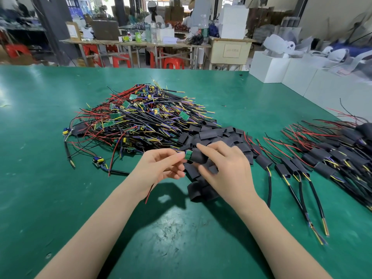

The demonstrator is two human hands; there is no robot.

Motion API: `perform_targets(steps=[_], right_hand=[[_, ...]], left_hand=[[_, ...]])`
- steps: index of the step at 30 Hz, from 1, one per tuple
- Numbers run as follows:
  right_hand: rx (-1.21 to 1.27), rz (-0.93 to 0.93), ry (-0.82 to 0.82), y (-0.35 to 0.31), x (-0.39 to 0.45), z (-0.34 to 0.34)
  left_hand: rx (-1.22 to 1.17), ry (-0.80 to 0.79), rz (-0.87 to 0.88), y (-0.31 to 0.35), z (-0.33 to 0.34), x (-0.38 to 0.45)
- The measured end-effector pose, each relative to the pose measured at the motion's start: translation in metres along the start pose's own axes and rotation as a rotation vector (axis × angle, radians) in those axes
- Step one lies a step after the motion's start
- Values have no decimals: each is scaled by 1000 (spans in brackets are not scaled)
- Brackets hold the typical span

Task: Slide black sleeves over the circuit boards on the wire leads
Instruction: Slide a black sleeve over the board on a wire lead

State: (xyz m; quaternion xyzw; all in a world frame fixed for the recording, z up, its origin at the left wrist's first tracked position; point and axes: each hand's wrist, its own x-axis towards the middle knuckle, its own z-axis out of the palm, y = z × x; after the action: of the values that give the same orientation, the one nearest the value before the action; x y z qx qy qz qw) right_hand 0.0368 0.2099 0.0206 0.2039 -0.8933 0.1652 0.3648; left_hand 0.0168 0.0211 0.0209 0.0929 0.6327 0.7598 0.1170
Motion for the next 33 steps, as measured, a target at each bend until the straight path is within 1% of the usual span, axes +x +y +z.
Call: perform_targets(steps=[4, 12, 18, 19, 21, 24, 26, 28, 31, 33], right_hand=[[-58, -53, -4, -1, 1, 2], [-5, -72, -147, -6, -1, 6], [16, -52, -193, -8, -4, 11], [35, -31, -200, -8, -3, 11], [69, 66, -183, -9, -2, 9], [-11, 212, -122, -10, 1, 4], [-75, 243, -154, -10, 1, 2], [-60, 276, -177, -11, -1, 3], [-36, 348, -131, -9, -1, 4], [-45, 344, -110, -8, -2, 4]], left_hand=[[-22, 17, -22, -2, 1, 2], [-16, 36, -40, -5, 2, 1], [87, 33, -13, -7, 3, 1], [97, 34, -6, -7, 3, 1], [91, 48, 22, -7, 2, 2], [84, 84, 69, -6, 1, 3], [96, 93, 77, -7, 0, 4], [105, 93, 74, -8, 0, 4], [117, 95, 82, -10, 1, 4], [127, 98, 92, -10, 2, 4]])
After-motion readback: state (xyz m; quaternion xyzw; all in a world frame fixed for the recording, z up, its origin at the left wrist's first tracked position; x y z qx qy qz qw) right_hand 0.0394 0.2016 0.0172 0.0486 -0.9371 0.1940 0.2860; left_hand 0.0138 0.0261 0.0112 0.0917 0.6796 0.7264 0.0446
